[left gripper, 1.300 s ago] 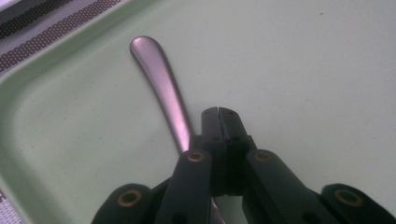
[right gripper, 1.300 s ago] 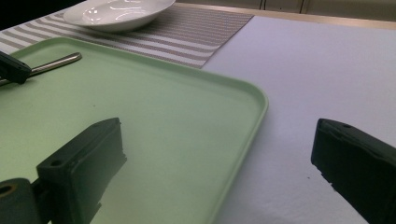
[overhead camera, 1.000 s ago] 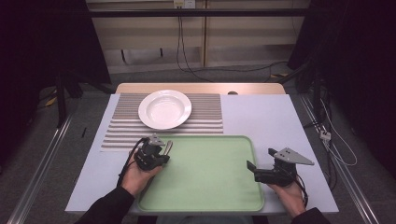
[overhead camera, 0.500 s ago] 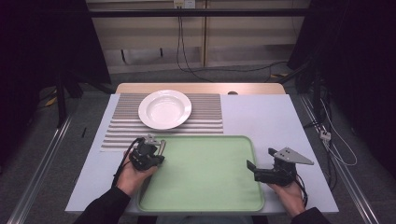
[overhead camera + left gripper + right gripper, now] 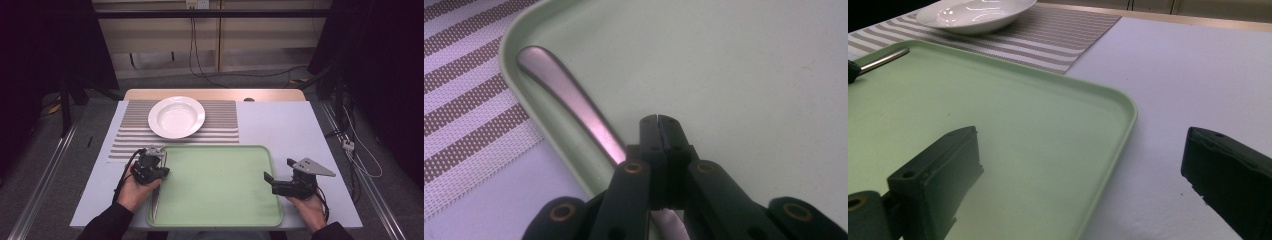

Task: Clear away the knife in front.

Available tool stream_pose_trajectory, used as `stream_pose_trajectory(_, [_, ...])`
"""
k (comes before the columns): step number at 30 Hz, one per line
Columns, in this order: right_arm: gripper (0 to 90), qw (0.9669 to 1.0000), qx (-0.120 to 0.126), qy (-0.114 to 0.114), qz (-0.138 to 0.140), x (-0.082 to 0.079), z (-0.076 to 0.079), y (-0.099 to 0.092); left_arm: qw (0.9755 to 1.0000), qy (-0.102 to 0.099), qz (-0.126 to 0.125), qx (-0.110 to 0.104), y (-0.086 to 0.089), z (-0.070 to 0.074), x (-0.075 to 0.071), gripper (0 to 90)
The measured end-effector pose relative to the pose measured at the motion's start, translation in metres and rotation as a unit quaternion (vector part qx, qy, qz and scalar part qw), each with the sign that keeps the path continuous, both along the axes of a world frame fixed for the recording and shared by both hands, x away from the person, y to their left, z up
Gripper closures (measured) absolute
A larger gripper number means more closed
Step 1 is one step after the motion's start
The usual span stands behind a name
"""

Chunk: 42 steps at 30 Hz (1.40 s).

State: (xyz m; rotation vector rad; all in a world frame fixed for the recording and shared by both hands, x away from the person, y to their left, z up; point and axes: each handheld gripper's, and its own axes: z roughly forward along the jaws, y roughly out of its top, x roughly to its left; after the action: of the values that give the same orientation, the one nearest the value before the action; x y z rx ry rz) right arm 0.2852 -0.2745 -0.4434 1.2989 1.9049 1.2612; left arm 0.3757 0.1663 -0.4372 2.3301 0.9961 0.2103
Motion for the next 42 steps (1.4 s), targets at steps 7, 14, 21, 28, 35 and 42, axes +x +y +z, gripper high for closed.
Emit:
stream_pose_trajectory(7, [2.3, 1.0000, 0.000, 0.000, 0.000, 0.000, 0.000, 0.000, 1.0000, -0.002, 0.003, -0.008, 0.000, -0.001, 0.000, 87.2])
stream_pose_trajectory(14, [2.3, 1.0000, 0.001, 0.000, 0.000, 0.000, 0.000, 0.000, 0.9989, -0.023, -0.005, -0.039, 0.000, 0.003, -0.002, 74.9])
stream_pose_trajectory(21, [2.3, 1.0000, 0.001, 0.000, -0.001, 0.000, 0.000, 0.000, 0.9969, -0.051, 0.002, -0.060, -0.003, 0.005, -0.002, 31.9])
stream_pose_trajectory(28, [2.3, 1.0000, 0.003, 0.000, -0.002, 0.000, 0.000, 0.000, 0.9936, -0.069, 0.009, -0.089, -0.004, 0.014, -0.004, 6.2])
stream_pose_trajectory(35, [2.3, 1.0000, 0.001, 0.001, -0.001, 0.000, 0.000, -0.001, 0.9913, -0.101, -0.005, -0.085, -0.009, 0.022, -0.011, 6.3])
stream_pose_trajectory(42, [2.3, 1.0000, 0.001, 0.001, -0.002, 0.000, 0.000, -0.001, 0.9899, -0.116, 0.002, -0.081, -0.007, 0.029, -0.015, 7.2])
